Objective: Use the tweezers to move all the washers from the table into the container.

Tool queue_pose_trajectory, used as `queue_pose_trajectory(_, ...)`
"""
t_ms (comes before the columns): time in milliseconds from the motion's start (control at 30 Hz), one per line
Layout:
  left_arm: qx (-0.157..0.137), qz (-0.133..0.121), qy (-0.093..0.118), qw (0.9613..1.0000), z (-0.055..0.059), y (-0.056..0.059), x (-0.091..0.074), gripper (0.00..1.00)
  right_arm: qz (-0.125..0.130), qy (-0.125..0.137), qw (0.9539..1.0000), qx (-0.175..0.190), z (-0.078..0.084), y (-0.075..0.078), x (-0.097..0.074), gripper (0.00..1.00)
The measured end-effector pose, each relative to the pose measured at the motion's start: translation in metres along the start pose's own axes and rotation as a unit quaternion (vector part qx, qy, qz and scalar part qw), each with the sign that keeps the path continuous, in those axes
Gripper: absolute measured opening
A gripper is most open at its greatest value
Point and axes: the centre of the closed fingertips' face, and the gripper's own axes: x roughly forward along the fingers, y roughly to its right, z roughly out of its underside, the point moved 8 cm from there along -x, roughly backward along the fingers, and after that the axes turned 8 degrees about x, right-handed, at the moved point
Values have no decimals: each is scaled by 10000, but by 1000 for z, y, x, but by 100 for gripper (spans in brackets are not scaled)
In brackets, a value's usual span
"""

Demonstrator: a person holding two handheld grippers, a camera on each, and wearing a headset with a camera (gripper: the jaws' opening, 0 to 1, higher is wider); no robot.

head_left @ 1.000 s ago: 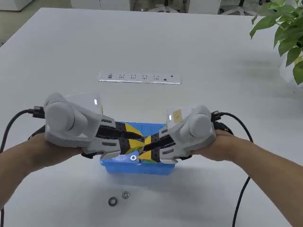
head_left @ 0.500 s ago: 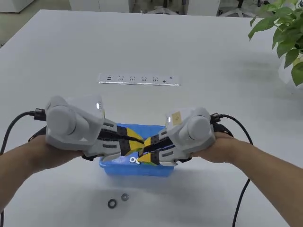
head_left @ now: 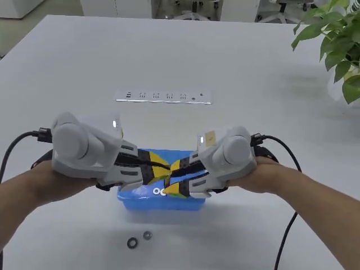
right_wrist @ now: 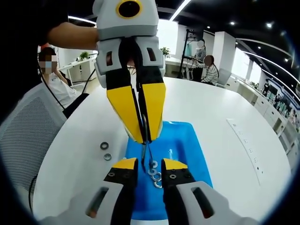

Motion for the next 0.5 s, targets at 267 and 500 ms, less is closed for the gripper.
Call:
queue_pose_trajectory(267, 42, -39, 6, 10000, -8, 4, -5, 5, 126, 64, 9998, 108, -4, -3, -9, 26)
queue_pose_trajectory(500, 86, -44, 26, 10000, -16, 7, -8, 5, 247, 42, 9993, 264, -4, -7, -17, 31)
